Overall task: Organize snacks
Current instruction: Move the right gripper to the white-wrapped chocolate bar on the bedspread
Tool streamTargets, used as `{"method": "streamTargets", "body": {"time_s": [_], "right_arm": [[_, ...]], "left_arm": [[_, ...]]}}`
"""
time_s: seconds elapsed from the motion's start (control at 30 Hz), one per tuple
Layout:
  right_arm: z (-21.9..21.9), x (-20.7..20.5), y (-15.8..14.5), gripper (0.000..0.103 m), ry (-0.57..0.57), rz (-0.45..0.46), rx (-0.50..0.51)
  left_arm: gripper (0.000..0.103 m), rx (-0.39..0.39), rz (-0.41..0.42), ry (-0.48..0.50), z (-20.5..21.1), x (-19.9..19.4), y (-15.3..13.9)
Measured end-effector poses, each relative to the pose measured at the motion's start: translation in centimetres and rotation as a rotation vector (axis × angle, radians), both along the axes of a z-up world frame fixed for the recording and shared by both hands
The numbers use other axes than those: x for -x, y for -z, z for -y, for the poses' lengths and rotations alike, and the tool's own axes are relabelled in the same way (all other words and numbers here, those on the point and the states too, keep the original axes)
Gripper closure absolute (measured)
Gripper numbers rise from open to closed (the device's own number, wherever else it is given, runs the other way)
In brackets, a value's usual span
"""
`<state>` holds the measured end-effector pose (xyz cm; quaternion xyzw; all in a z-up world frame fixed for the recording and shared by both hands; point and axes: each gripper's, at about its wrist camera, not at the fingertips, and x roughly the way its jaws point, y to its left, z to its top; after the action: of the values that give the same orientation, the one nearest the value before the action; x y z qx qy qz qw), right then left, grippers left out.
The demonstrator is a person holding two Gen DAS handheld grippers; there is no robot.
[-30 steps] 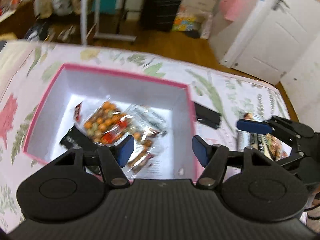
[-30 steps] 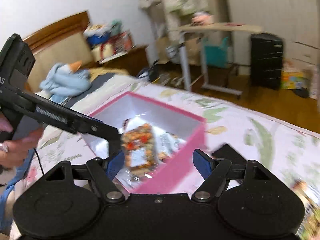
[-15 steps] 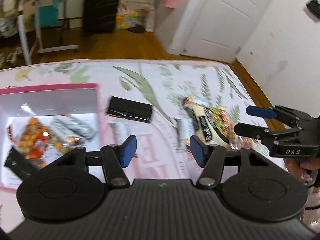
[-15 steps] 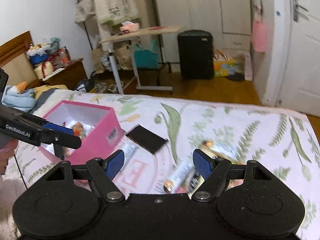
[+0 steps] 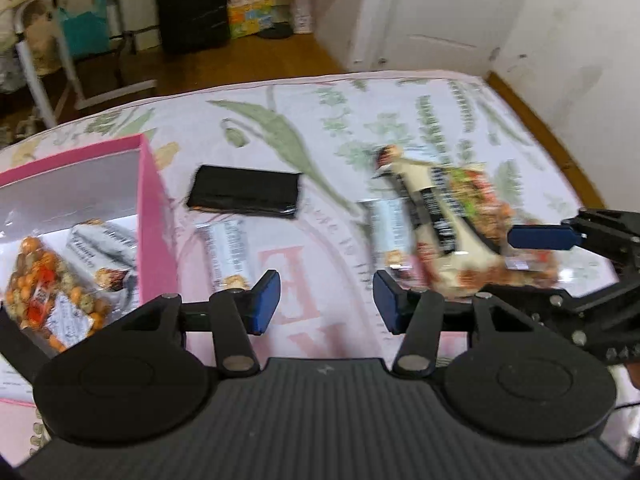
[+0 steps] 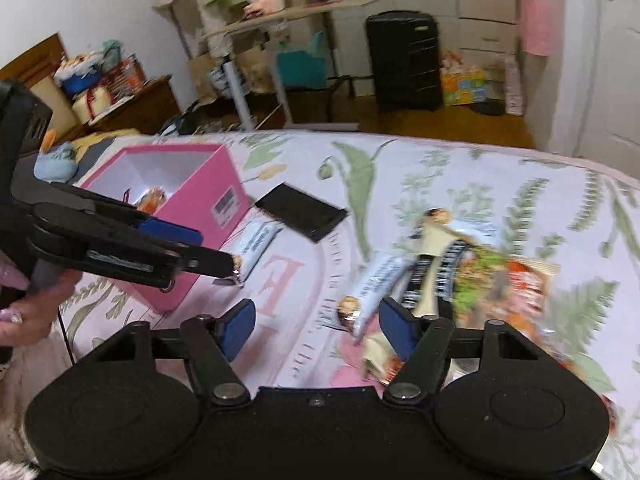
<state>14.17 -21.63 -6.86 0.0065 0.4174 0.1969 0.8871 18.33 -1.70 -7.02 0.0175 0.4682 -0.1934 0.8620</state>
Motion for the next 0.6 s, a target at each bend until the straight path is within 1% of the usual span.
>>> {"method": "streamTargets", "body": {"time_s": [0.03, 0.1, 0.13, 0.17, 0.23, 0.33, 0.4, 0.43, 0.47, 0.53, 0.6], "right_arm": [[-0.6, -0.5, 0.7, 0.037, -0.001, 0.001, 0.012], [-1.8, -1.3, 2.3, 0.039, 0.007, 0.024, 0.063], [-2.3, -1.5, 3.0, 0.039, 0.009, 0.039, 0.087], [-2.6, -1.6, 3.6, 0.039, 0.017, 0.058, 0.106], [-3.2, -1.8, 4.9, 0.039, 0.036, 0.095, 0.135], [-3.8, -2.3, 6.5, 0.039, 0.047, 0.127, 0.175], [-3.9, -2.9, 7.2, 0.039, 0.060, 0.141, 0.193], [-3.8, -3.1, 7.5, 0.040, 0.072, 0.156, 0.200], [-3.6, -3.2, 7.8, 0.042, 0.087, 0.160, 0.202], [-3.2, -3.5, 8.4, 0.054, 0.104, 0.142, 0.194], [-3.1, -3.2, 8.6, 0.055, 0.101, 0.154, 0.195]], "left_arm": [[0.052, -0.016, 0.006, -0.021, 0.0, -0.1, 0.5], [0.052, -0.039, 0.028, -0.110, -0.2, -0.2, 1.7], [0.052, -0.049, 0.067, -0.172, -0.3, 0.1, 2.3], [0.052, -0.070, 0.100, -0.196, -0.1, 0.5, 2.9], [0.052, -0.135, 0.150, -0.208, 0.7, 0.9, 3.9], [0.052, -0.174, 0.198, -0.233, 1.3, 1.3, 5.0], [0.052, -0.210, 0.213, -0.242, 1.9, 1.4, 5.6], [0.054, -0.225, 0.205, -0.247, 2.1, 1.3, 5.9], [0.056, -0.229, 0.190, -0.255, 2.1, 1.0, 6.2], [0.056, -0.252, 0.180, -0.275, 2.2, 0.5, 6.9], [0.056, -0.303, 0.199, -0.297, 2.6, 0.2, 7.6]]}}
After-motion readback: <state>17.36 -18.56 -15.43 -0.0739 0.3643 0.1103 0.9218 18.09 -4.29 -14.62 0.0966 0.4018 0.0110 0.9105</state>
